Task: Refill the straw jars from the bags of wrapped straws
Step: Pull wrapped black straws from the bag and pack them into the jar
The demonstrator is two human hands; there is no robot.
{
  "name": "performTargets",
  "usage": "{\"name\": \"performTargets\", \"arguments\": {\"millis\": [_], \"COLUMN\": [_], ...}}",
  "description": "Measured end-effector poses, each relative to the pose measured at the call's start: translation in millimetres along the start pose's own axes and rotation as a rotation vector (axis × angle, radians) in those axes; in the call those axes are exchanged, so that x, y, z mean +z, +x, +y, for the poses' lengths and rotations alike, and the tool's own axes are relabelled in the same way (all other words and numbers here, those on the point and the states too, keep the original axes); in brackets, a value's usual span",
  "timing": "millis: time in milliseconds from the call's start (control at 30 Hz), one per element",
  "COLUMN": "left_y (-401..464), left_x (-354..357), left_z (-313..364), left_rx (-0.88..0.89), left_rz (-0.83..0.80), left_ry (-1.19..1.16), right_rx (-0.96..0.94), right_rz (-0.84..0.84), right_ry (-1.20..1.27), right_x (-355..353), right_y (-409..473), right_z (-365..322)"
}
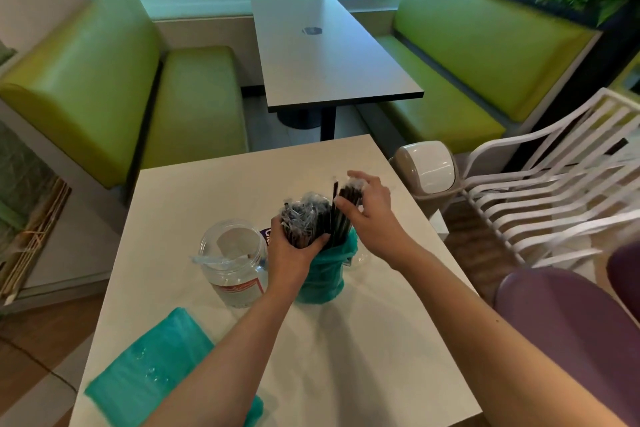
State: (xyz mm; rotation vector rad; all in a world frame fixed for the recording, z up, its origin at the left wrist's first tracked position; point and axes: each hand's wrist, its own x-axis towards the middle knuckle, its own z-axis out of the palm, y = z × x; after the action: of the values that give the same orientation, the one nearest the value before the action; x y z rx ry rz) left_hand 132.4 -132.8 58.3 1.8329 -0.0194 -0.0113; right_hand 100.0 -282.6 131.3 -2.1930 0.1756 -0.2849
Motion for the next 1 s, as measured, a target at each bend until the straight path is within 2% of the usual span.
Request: {"name": "performTargets", "arguments": {"millis": [133,233,433,1000], "left_y": [-0.8,0.5,8.7,29.4], "left_x": [3.2,2.9,1.2,5.9], "left_z": [2.7,3.8,0.3,0.2], "left_rx": [0.032,0.02,-0.004,-0.041], "left_rz": [-0.033,-0.02,0.026,0.114], "left_ry": [-0.005,-0.013,-0.02,0.04], "right_rx": [0.083,0.104,0.004,-0.11], "right_rz": [-0.014,0.021,0.141,0.519], "right_ry": [0.161,0.147,0.278,0.329], "right_x": [8.9,5.7,-19.0,-79.6], "right_y": [3.0,4.8,18.6,51.9], "right_z": [6.4,1.2,-12.7,-35.3]}}
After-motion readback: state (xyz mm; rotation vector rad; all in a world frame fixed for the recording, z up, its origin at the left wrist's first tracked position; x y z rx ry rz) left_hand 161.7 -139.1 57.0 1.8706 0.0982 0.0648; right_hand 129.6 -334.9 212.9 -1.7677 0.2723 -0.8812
